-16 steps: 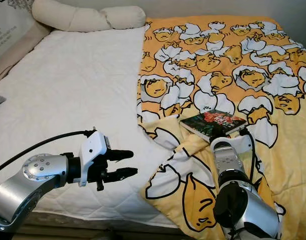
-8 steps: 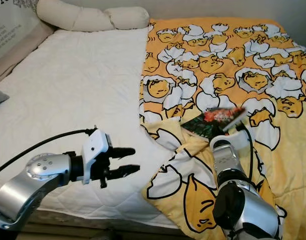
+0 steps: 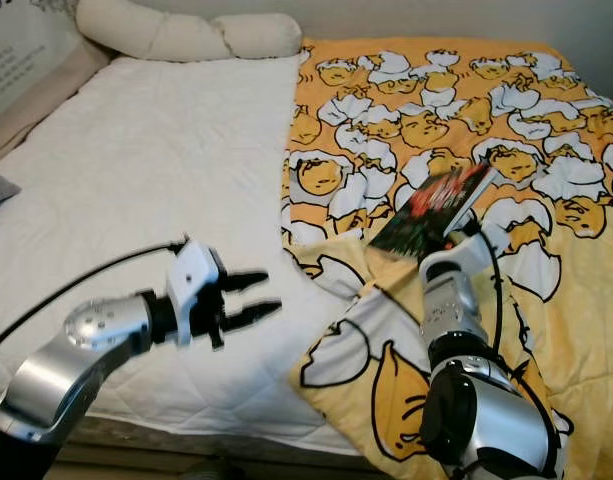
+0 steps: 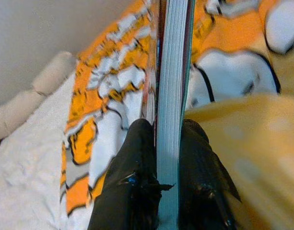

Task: Clean up the room

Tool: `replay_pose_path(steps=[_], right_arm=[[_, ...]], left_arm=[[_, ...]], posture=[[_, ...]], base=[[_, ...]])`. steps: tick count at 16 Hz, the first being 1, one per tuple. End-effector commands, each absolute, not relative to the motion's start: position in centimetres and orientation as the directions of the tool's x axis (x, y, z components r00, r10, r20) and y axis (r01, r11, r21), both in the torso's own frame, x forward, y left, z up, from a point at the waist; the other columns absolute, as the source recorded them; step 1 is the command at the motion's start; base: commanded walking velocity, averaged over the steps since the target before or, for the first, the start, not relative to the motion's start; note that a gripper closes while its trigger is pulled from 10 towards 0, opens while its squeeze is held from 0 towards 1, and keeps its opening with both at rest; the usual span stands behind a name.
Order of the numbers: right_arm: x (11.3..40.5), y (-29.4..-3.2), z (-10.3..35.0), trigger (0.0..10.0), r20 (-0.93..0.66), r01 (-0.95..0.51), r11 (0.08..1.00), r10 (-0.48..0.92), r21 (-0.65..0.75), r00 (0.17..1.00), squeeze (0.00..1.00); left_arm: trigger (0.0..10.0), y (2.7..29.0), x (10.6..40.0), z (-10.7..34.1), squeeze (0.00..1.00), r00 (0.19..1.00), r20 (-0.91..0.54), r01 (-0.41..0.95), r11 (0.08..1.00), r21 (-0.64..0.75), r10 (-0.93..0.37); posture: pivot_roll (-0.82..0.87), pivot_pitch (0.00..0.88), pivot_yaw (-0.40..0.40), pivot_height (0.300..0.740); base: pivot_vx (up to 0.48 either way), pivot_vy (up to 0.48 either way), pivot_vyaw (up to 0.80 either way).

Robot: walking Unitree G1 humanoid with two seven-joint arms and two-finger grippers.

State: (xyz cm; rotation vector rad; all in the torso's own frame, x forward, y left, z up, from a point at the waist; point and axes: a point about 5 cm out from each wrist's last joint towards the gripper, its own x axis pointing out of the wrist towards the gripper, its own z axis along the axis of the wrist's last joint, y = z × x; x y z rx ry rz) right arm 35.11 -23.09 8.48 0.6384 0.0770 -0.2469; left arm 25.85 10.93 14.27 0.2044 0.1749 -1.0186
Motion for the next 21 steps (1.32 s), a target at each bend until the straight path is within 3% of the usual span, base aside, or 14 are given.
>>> replay_pose_path(steps=[1, 2, 3, 4, 7, 10, 12, 13, 14, 15, 16, 17, 18, 21], right_arm=[[35.8, -23.3, 10.7, 3.1, -0.019, 0.174, 0.814, -0.197, 0.554, 0.980, 0.00], [36.0, -22.8, 11.4, 2.2, 0.035, 0.098, 0.818, -0.142, 0.567, 0.989, 0.00], [36.0, -22.3, 11.7, 0.4, 0.068, 0.035, 0.824, -0.089, 0.565, 0.994, 0.00], [36.0, -22.0, 11.7, 0.0, 0.070, 0.000, 0.827, -0.047, 0.561, 0.996, 0.00], [35.4, -21.8, 10.5, 0.0, -0.003, 0.009, 0.830, -0.009, 0.558, 1.000, 0.00], [33.7, -21.7, 8.6, 0.0, -0.077, -0.014, 0.685, 0.102, 0.728, 0.992, 0.00], [31.8, -21.7, 6.8, 2.1, -0.119, -0.059, 0.610, 0.248, 0.791, 0.961, 0.00], [30.7, -22.0, 5.1, 2.4, -0.212, -0.034, 0.660, 0.290, 0.751, 0.933, 0.00], [30.1, -22.2, 4.2, 2.2, -0.264, -0.022, 0.692, 0.304, 0.721, 0.915, 0.00], [28.6, -22.7, 2.5, 1.5, -0.404, 0.032, 0.763, 0.307, 0.646, 0.862, 0.00], [28.0, -23.0, 1.9, 0.0, -0.459, 0.064, 0.779, 0.298, 0.624, 0.837, 0.00], [27.7, -23.2, 1.7, 0.0, -0.488, 0.083, 0.793, 0.285, 0.603, 0.825, 0.00], [27.4, -23.7, 1.4, 10.0, -0.521, 0.086, 0.845, 0.242, 0.528, 0.818, 0.00], [27.7, -24.0, 1.6, 10.0, -0.513, 0.074, 0.872, 0.215, 0.485, 0.831, 0.03]], left_arm=[[10.0, 11.3, 26.4, 14.5, 0.00, 0.547, -0.228, 0.837, 0.535, 0.118, -0.805], [10.0, 11.3, 26.7, 14.5, 0.00, 0.560, -0.216, 0.829, 0.546, 0.125, -0.800], [10.0, 11.2, 26.8, 14.5, 0.00, 0.564, -0.211, 0.826, 0.549, 0.127, -0.799], [10.0, 11.2, 26.8, 14.4, 0.00, 0.565, -0.209, 0.825, 0.551, 0.128, -0.798], [10.0, 11.2, 26.6, 14.1, 0.00, 0.562, -0.216, 0.827, 0.547, 0.127, -0.799], [10.0, 11.1, 25.9, 13.7, 0.00, 0.532, -0.238, 0.846, 0.520, 0.119, -0.812], [10.0, 10.8, 25.6, 13.6, 0.00, 0.517, -0.241, 0.855, 0.507, 0.106, -0.821], [10.0, 10.7, 25.6, 13.5, 0.00, 0.512, -0.243, 0.858, 0.503, 0.103, -0.824], [10.0, 10.6, 25.6, 13.4, 0.00, 0.510, -0.244, 0.859, 0.501, 0.102, -0.825], [10.0, 10.5, 25.6, 13.4, 0.00, 0.503, -0.247, 0.863, 0.495, 0.100, -0.828], [10.0, 10.4, 25.6, 13.4, 0.00, 0.500, -0.247, 0.865, 0.491, 0.098, -0.830], [10.0, 10.4, 25.6, 13.4, 0.00, 0.498, -0.247, 0.866, 0.490, 0.098, -0.831], [10.0, 10.4, 25.6, 13.3, 0.00, 0.495, -0.248, 0.868, 0.487, 0.096, -0.833], [10.0, 10.3, 25.6, 13.3, 0.00, 0.489, -0.249, 0.871, 0.481, 0.096, -0.836]], posture=[[0.06, 0.000, 0.031, 0.740], [0.06, 0.000, 0.029, 0.740], [0.06, 0.000, 0.027, 0.740], [0.05, 0.000, 0.025, 0.740], [0.06, 0.000, 0.015, 0.740], [0.05, 0.000, 0.012, 0.740], [0.05, 0.000, 0.010, 0.740], [0.04, 0.000, 0.011, 0.740], [0.04, 0.000, 0.011, 0.740], [0.04, 0.000, 0.012, 0.740], [0.04, 0.000, 0.013, 0.740], [0.04, 0.000, 0.013, 0.740], [0.03, 0.000, 0.018, 0.740], [0.03, 0.000, 0.025, 0.740]], base=[[0.000, 0.000, 0.00], [0.000, 0.000, 0.00], [0.000, 0.000, 0.00], [0.000, 0.000, 0.00], [0.000, 0.000, 0.00], [0.000, 0.000, 0.00], [0.000, 0.000, 0.00], [0.000, 0.000, 0.00], [0.000, 0.000, 0.00], [0.000, 0.000, 0.00], [0.000, 0.000, 0.00], [0.000, 0.000, 0.00], [0.000, 0.000, 0.00], [0.000, 0.000, 0.00]])
